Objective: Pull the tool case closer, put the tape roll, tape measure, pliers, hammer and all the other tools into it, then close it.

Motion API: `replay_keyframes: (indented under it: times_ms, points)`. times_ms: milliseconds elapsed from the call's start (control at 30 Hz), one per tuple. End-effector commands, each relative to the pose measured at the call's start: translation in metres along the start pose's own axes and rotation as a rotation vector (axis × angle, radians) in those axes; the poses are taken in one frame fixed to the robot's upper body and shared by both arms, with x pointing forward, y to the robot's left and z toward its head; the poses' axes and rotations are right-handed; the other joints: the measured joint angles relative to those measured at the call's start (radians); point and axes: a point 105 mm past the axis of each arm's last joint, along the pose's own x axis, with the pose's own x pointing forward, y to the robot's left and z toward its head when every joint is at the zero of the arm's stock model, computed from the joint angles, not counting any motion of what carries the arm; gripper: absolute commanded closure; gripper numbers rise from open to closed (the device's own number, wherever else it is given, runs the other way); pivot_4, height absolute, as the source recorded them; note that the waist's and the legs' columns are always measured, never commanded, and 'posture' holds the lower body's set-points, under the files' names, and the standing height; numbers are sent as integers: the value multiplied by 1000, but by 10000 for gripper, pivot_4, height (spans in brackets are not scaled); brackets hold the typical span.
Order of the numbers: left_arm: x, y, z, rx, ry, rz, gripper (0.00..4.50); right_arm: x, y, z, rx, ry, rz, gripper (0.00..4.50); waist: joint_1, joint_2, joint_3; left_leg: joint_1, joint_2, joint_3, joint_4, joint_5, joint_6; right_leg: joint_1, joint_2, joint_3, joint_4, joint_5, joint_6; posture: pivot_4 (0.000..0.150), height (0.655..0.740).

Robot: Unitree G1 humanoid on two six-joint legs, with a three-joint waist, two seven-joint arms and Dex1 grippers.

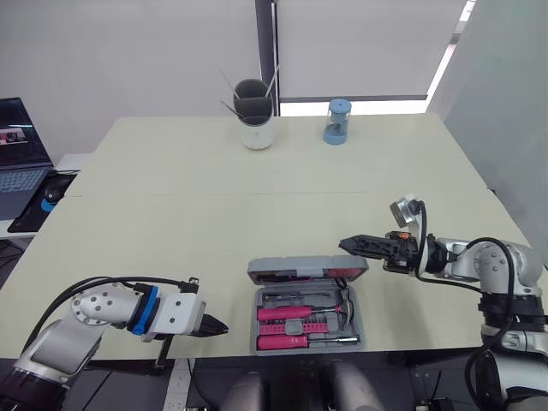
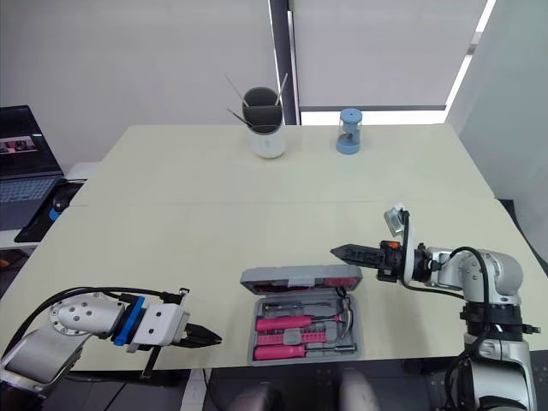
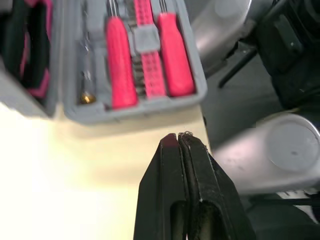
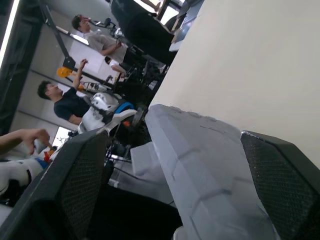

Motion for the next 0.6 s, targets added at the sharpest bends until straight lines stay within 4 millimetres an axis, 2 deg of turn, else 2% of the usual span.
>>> replay_keyframes:
  times_ms: [33, 100, 200, 233, 267, 300, 333, 400, 467, 533, 600]
  points:
    - [-9, 23, -16, -45, 15, 191, 45000, -7, 29, -27, -63, 119, 39, 437, 9, 0, 0, -1, 0, -2, 0, 0, 0, 1, 0, -1, -1, 0, 0, 1500, 7400]
    - [-9, 32, -21, -81, -1, 267, 45000, -10, 34, -33, -71, 127, 39, 437, 14, 0, 1, -2, -1, -3, 0, 0, 0, 1, 0, -3, -2, -1, 1, 1500, 7400]
    - [-11, 47, -30, -111, -2, 400, 45000, -16, 31, -26, -216, 91, -64, 437, 12, -2, 2, -2, -1, -1, 1, 0, 0, 1, 0, -2, -2, 0, 2, 1500, 7400]
    - [-13, 51, -30, -128, -25, 452, 45000, -17, 22, -24, -328, 94, -163, 437, 10, -2, 2, -2, -1, 0, 1, 0, 0, 1, 0, -1, -2, 0, 3, 1500, 7400]
    - [-15, 57, -28, -155, -56, 514, 43164, -21, 1, -13, -493, 78, -336, 124, 9, -2, 2, -2, -1, 0, 1, 0, 0, 1, 0, -1, -2, 0, 3, 1500, 7400]
    - [-16, 63, -27, -192, -95, 576, 41254, -29, -21, 5, -640, 34, -538, 0, 6, -4, 1, -1, -1, 1, 1, 0, 0, 1, 0, -1, -2, 0, 5, 1500, 7400]
    - [-16, 70, -28, -225, -122, 635, 39705, -38, -35, 21, -752, -25, -684, 0, 3, -5, 1, -1, 0, 1, 1, 0, 0, 1, -2, 0, -3, -2, 8, 1500, 7400]
    - [-14, 83, -25, -255, -164, 724, 33320, -53, -52, 36, -864, -117, -845, 0, 4, -5, 1, -1, 0, 1, 2, 0, 0, 1, -3, 0, -2, -2, 9, 1500, 7400]
    - [-14, 97, -23, -274, -195, 798, 26824, -61, -65, 36, -995, -97, -921, 0, 6, -5, 1, -1, -1, 1, 2, 0, -1, 0, -3, 0, -1, 0, 7, 1500, 7400]
    - [-12, 106, -22, -277, -203, 828, 20489, -64, -75, 35, -1087, -82, -937, 0, 10, -6, 1, -1, -1, 0, 2, 0, -1, 1, -2, 0, -1, 2, 4, 1500, 7400]
    - [-11, 112, -25, -279, -199, 848, 14168, -68, -84, 38, -1088, -131, -951, 0, 8, -6, 1, -1, -1, 0, 2, 0, -1, 0, -2, 0, -1, 2, 4, 1500, 7400]
